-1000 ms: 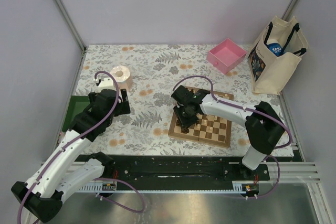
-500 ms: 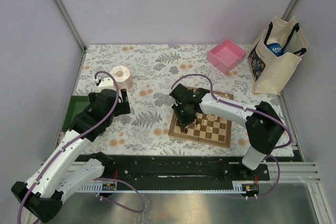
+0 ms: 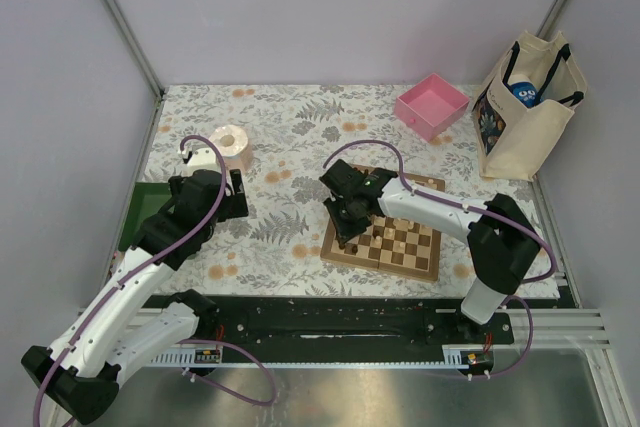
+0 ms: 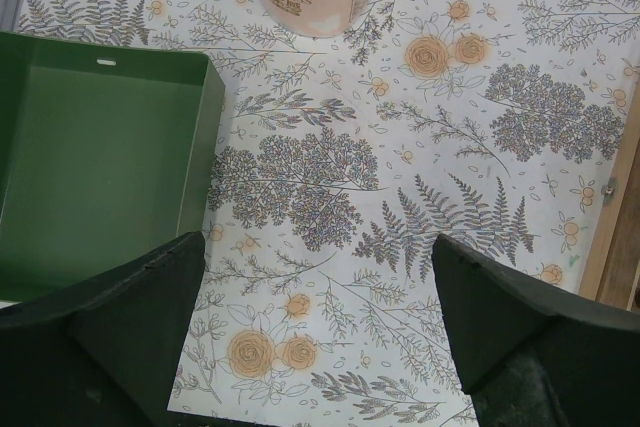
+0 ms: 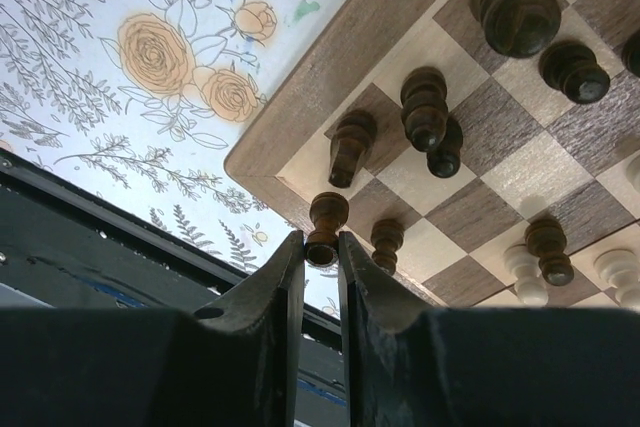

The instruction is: Set up the chess pieces on the board

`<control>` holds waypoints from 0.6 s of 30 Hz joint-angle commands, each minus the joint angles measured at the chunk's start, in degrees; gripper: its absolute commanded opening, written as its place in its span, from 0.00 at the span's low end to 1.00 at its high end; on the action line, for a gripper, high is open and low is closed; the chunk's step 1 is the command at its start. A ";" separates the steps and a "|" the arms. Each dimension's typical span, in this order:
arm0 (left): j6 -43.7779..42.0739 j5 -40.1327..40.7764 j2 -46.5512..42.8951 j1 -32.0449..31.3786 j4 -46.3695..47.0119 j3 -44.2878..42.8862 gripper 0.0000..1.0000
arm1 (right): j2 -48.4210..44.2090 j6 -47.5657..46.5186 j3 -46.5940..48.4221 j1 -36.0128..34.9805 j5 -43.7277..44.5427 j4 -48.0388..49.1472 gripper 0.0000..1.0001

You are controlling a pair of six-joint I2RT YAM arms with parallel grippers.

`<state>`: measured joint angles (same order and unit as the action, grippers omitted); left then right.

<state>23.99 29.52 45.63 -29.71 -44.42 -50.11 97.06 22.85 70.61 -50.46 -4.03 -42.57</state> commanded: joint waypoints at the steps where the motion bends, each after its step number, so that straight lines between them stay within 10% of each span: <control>1: -0.17 -0.43 -0.36 0.18 0.74 0.27 0.99 | 0.50 1.23 2.69 -0.87 0.17 2.66 0.25; 18: -0.17 -0.43 -0.10 0.18 0.83 0.19 0.99 | 2.09 2.02 2.17 -1.40 1.92 3.63 0.27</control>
<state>23.97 29.50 45.63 -29.71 -44.42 -50.11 99.00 24.01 71.05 -51.05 -3.90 -40.25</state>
